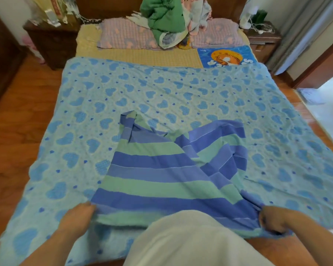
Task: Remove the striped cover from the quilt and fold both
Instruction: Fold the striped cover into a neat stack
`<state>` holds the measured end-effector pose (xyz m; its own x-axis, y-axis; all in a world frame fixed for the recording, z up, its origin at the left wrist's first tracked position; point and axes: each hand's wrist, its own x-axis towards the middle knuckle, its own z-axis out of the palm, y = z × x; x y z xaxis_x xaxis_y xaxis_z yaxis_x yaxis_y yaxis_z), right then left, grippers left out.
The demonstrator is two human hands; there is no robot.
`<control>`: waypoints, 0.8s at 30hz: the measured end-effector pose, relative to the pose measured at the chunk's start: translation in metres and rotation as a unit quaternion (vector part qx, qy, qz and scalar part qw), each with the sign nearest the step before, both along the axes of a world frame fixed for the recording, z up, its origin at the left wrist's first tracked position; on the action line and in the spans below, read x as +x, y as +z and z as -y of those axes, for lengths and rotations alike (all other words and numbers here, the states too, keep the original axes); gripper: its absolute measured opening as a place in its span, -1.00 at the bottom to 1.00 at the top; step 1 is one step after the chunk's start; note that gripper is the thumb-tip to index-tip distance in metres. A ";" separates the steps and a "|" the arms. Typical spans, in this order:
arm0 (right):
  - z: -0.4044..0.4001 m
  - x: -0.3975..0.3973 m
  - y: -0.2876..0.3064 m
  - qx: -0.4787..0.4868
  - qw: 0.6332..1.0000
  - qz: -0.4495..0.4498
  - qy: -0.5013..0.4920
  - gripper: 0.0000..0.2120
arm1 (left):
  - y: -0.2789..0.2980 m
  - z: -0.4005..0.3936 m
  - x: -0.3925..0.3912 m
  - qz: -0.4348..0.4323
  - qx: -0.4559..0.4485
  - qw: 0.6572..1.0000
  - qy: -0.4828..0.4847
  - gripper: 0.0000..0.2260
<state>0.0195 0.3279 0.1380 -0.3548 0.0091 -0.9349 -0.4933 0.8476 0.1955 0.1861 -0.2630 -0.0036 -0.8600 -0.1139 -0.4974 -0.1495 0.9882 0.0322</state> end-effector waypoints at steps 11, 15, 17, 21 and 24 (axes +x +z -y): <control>0.097 -0.164 0.144 -0.403 0.618 -0.595 -0.319 -0.81 | 0.225 0.082 -0.222 -0.447 0.262 0.705 0.484 -0.84; 0.114 -0.205 0.228 -0.490 0.380 -0.689 -0.376 -0.70 | 0.367 0.131 -0.287 -0.682 0.414 0.391 0.459 -0.77; 0.111 -0.204 0.234 -0.502 0.382 -0.692 -0.350 -0.74 | 0.396 0.126 -0.286 -0.749 0.266 0.423 0.435 -0.81; 0.092 -0.189 0.194 -0.499 0.490 -0.667 -0.255 -0.84 | 0.341 0.096 -0.255 -0.774 0.257 0.453 0.360 -0.79; 0.080 -0.175 0.158 -0.488 0.544 -0.644 -0.226 -0.87 | 0.248 0.068 -0.206 -0.694 0.194 0.587 0.369 -0.67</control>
<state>-0.1550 0.2484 0.2965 -0.8895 0.0905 0.4479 -0.1766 0.8359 -0.5197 -0.0201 -0.3312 0.2449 -0.2548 -0.8199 0.5127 -0.0957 0.5490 0.8304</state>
